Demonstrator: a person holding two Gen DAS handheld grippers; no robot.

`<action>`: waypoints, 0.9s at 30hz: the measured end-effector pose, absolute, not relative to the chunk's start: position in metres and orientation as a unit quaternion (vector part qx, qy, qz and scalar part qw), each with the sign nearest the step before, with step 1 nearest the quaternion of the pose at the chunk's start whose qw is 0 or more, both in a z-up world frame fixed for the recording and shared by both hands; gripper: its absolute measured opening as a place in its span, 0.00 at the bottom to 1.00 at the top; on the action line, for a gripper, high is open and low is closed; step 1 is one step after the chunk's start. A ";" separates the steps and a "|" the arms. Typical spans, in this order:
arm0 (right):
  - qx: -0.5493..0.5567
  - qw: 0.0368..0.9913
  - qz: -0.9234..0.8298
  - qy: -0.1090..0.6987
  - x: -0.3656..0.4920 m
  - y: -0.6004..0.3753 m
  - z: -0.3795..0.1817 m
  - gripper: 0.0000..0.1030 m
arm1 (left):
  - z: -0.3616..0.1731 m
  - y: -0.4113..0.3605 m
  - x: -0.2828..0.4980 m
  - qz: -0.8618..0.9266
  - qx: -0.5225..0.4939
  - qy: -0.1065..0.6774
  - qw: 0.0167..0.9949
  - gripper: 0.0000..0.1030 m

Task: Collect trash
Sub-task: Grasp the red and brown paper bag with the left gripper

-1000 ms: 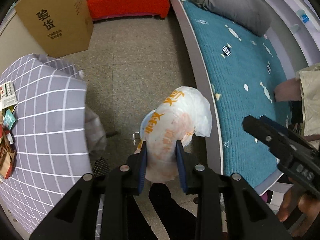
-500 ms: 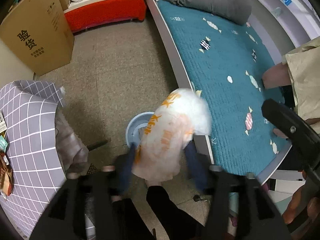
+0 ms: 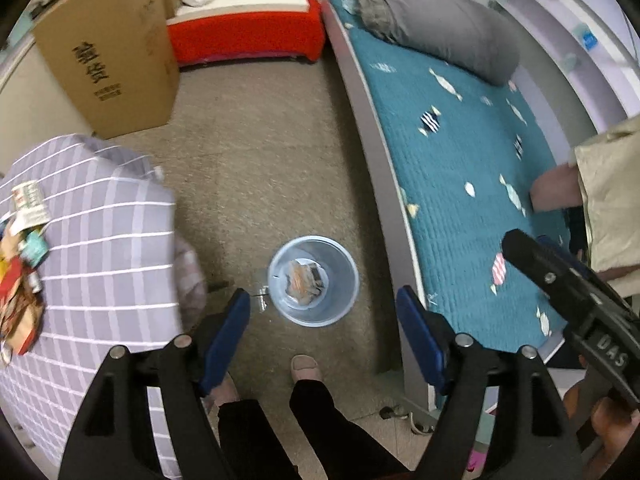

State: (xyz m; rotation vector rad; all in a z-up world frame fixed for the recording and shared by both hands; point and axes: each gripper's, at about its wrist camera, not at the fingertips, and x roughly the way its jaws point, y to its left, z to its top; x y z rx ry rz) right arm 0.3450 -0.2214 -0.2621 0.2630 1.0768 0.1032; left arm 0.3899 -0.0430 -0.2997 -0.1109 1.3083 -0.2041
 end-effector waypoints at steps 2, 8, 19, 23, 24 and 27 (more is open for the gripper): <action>0.119 0.848 0.067 0.513 0.347 -0.201 -0.260 0.75 | -0.293 -0.023 0.384 -0.080 -0.058 0.601 0.793 0.72; 0.096 0.843 0.128 0.513 0.350 -0.116 -0.254 0.75 | -0.276 0.079 0.358 -0.014 -0.090 0.581 0.809 0.72; 0.066 0.821 0.200 0.531 0.340 0.043 -0.263 0.76 | -0.292 0.223 0.327 0.060 0.031 0.588 0.806 0.72; 0.071 0.818 0.196 0.536 0.337 0.079 -0.271 0.76 | -0.311 0.238 0.331 0.055 0.106 0.599 0.792 0.72; 0.072 0.817 0.193 0.538 0.337 0.085 -0.273 0.76 | -0.318 0.242 0.333 0.047 0.118 0.604 0.787 0.72; 0.081 0.815 0.180 0.544 0.338 0.098 -0.282 0.76 | -0.332 0.246 0.336 0.030 0.154 0.608 0.778 0.72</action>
